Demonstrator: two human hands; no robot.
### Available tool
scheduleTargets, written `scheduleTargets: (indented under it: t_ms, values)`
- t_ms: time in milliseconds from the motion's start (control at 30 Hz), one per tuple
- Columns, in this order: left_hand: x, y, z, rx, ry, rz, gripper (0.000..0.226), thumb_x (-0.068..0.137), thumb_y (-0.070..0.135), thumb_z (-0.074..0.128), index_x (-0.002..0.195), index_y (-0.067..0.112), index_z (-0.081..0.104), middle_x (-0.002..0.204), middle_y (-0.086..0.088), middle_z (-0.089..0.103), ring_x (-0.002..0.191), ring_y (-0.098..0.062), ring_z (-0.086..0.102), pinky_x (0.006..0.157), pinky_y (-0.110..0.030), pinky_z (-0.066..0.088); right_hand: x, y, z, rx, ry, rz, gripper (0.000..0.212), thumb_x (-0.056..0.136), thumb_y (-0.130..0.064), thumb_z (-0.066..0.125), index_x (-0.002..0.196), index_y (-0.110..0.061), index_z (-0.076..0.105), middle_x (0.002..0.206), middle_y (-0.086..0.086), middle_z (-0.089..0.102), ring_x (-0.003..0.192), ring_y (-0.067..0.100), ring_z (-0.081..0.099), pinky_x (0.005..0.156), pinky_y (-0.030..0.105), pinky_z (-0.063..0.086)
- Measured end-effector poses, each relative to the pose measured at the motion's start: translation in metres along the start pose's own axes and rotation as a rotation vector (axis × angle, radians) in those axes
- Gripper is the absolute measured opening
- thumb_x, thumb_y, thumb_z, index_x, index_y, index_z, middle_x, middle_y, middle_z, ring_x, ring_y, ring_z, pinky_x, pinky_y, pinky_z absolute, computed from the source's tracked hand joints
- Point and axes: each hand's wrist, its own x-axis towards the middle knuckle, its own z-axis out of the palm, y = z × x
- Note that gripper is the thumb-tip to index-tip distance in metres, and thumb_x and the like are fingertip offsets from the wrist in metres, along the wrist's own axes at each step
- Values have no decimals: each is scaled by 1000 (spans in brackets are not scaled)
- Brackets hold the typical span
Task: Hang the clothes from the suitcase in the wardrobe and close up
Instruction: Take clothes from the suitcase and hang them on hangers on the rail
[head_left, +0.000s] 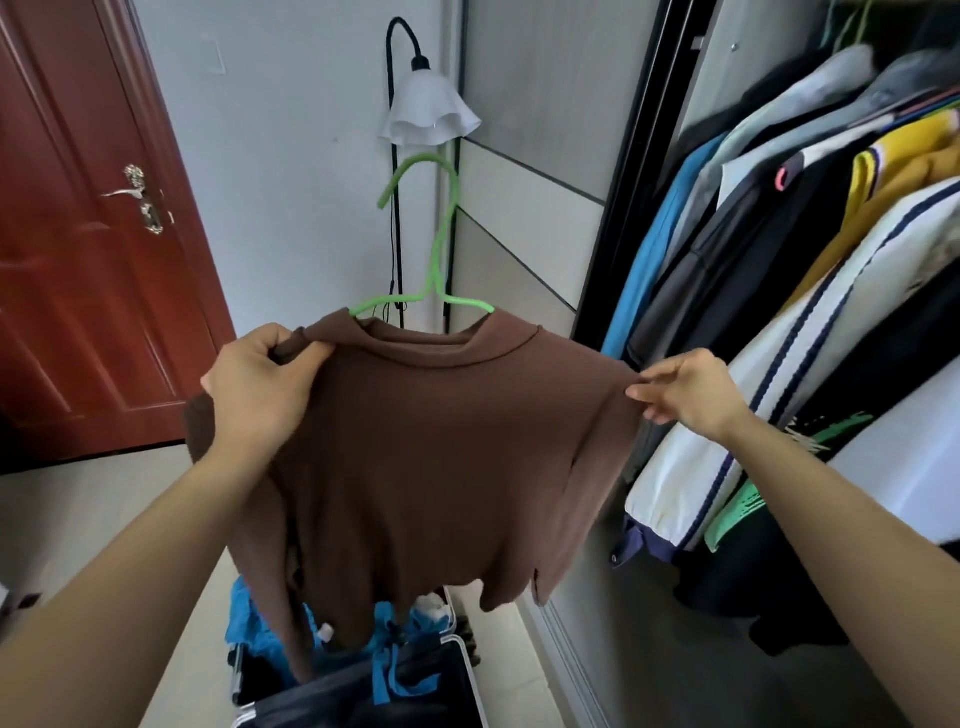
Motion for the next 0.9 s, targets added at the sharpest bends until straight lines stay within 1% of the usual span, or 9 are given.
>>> scheduleTargets:
  t_ms: [100, 200, 333, 433, 500, 533, 600, 733, 900]
  values:
    - [0, -11, -3, -60, 26, -79, 42, 78, 42, 68, 61, 10, 45, 52, 5, 38, 55, -11, 33, 66, -37, 33, -5, 4, 4, -10, 10, -18, 13, 78, 0, 78, 70, 0, 68, 46, 0, 60, 40, 7, 54, 47, 20, 48]
    - [-6, -13, -2, -14, -40, -8, 42, 80, 42, 70, 66, 7, 50, 55, 2, 43, 56, -12, 37, 70, -41, 35, -9, 4, 9, -403, -234, 45, 16, 72, 1, 74, 59, -5, 66, 50, 0, 59, 46, 3, 51, 62, 24, 44]
    - [-15, -5, 5, -21, -75, -7, 40, 81, 40, 72, 65, 8, 52, 55, 2, 45, 57, -12, 39, 71, -37, 34, -9, -41, 8, -112, 55, -140, 29, 70, -3, 64, 89, -22, 73, 80, -10, 68, 81, 8, 61, 81, 25, 46]
    - [-19, 3, 15, -57, -142, -25, 37, 81, 34, 72, 62, 10, 50, 52, 8, 41, 58, -12, 37, 66, -34, 31, -27, -84, 26, -70, -191, -314, 32, 79, -10, 68, 108, -23, 67, 99, -13, 67, 98, 5, 62, 88, 21, 45]
    - [-23, 7, 23, -51, -198, 3, 30, 81, 33, 72, 61, 21, 53, 51, 14, 48, 58, -7, 41, 71, -35, 35, -39, -104, 43, -149, -319, -377, 23, 87, -15, 68, 109, -17, 67, 88, -12, 66, 79, -2, 60, 75, 15, 44]
    - [-24, 8, 29, -40, -230, 30, 26, 81, 32, 72, 63, 24, 56, 55, 16, 53, 60, -5, 46, 77, -37, 39, -43, -108, 48, -134, -356, -385, 10, 89, -18, 67, 98, -13, 68, 74, -11, 62, 62, -2, 56, 63, 13, 40]
    - [-25, 8, 37, -3, -305, 76, 19, 82, 33, 71, 68, 25, 60, 67, 13, 61, 72, -6, 54, 89, -42, 41, -49, -111, 52, -58, -381, -332, 23, 92, -20, 66, 72, -9, 66, 52, -5, 50, 43, 3, 39, 49, 17, 32]
    - [-22, 0, 60, 312, -500, 142, 12, 90, 34, 60, 84, 27, 67, 88, 7, 64, 93, -19, 55, 88, -36, 30, -64, -95, 45, -17, -355, -129, 32, 89, -26, 68, 62, -10, 62, 43, -7, 42, 43, 8, 35, 52, 23, 31]
    - [-39, -2, 105, 207, -755, 275, 13, 84, 6, 61, 88, 13, 70, 84, -8, 64, 87, -31, 59, 75, -37, 47, -102, -82, 30, -245, -351, -103, 40, 96, -29, 60, 71, 2, 64, 55, 6, 65, 44, 3, 50, 55, 12, 39]
